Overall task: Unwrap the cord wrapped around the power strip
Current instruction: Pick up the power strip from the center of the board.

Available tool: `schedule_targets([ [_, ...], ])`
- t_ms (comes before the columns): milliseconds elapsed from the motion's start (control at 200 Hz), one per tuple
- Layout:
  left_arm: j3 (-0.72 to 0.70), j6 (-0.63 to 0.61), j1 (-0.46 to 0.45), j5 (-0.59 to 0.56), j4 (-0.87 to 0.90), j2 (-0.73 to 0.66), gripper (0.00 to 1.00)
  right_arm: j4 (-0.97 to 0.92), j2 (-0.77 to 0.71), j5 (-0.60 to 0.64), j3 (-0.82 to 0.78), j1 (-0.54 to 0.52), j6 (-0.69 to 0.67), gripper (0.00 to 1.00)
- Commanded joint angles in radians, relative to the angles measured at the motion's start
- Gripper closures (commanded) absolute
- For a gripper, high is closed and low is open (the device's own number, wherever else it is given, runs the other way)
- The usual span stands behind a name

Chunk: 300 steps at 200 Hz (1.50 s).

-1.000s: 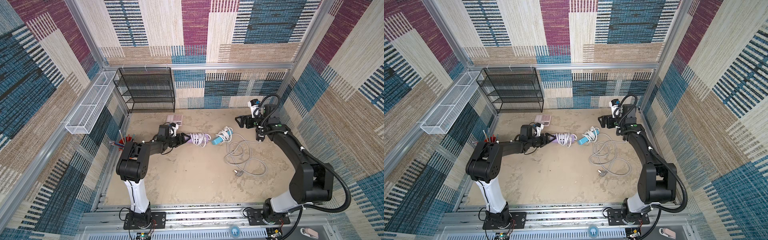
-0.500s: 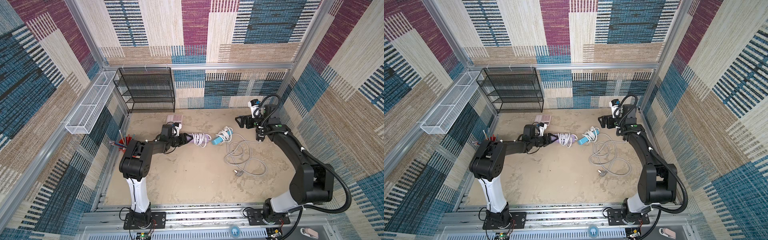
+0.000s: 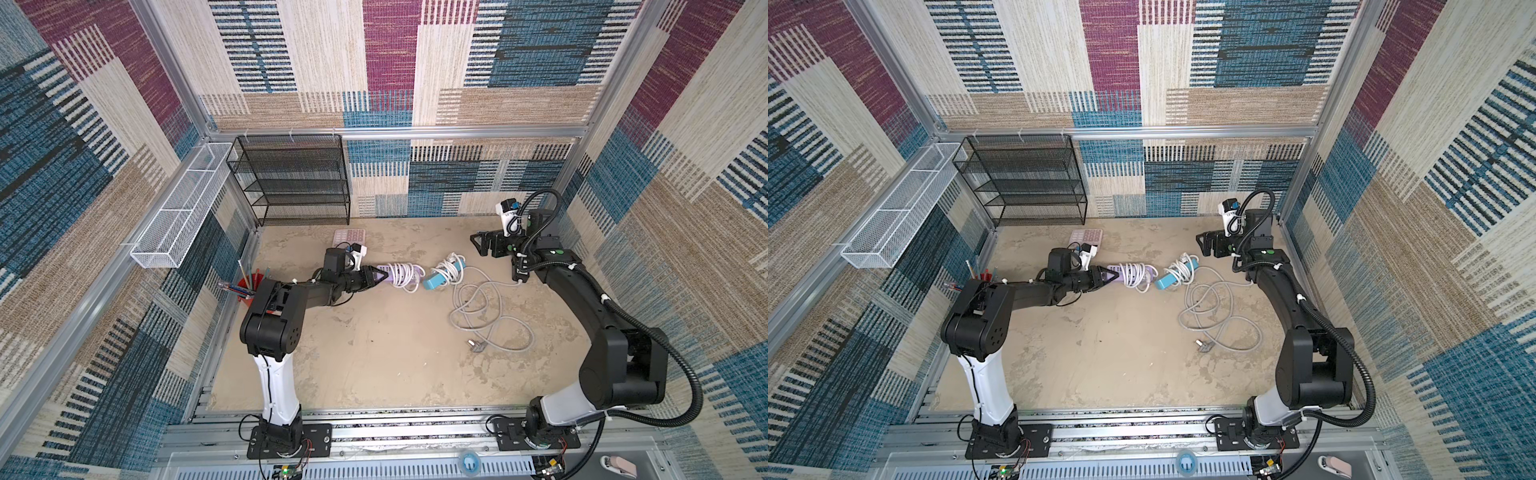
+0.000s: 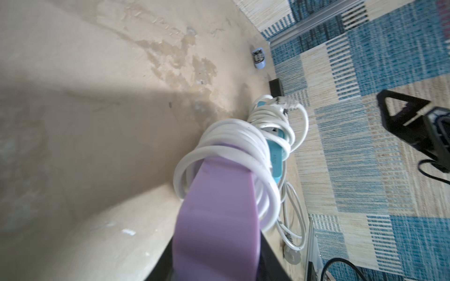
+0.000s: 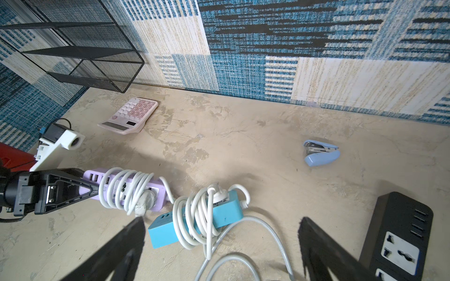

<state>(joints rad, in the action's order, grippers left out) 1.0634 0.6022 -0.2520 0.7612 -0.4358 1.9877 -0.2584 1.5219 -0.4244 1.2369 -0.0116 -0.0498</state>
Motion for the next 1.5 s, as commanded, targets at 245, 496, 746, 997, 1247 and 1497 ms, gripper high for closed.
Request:
schedule_targets([
  [245, 0.001, -0.031, 0.0, -0.057, 0.072, -0.045, 1.0, 0.04, -0.015, -0.04, -0.008, -0.001, 0.006, 0.01],
  [496, 0.076, -0.161, 0.001, -0.131, 0.276, -0.198, 1.0, 0.085, -0.047, -0.114, -0.031, -0.01, -0.001, 0.01],
  [746, 0.336, -0.301, 0.0, -0.232, 0.541, -0.369, 1.0, 0.139, -0.077, -0.14, -0.036, -0.107, -0.021, 0.01],
  [997, 0.449, -0.383, 0.01, -0.222, 0.551, -0.499, 1.0, 0.26, -0.128, -0.097, 0.009, -0.312, -0.044, 0.02],
  [1247, 0.144, -0.334, 0.018, -0.203, 0.238, -0.684, 1.0, 0.275, -0.109, 0.07, 0.093, -0.503, -0.081, 0.0],
  [1497, 0.072, -0.327, 0.022, -0.219, 0.172, -0.788, 1.0, 0.258, -0.045, 0.206, 0.152, -0.601, -0.108, 0.05],
])
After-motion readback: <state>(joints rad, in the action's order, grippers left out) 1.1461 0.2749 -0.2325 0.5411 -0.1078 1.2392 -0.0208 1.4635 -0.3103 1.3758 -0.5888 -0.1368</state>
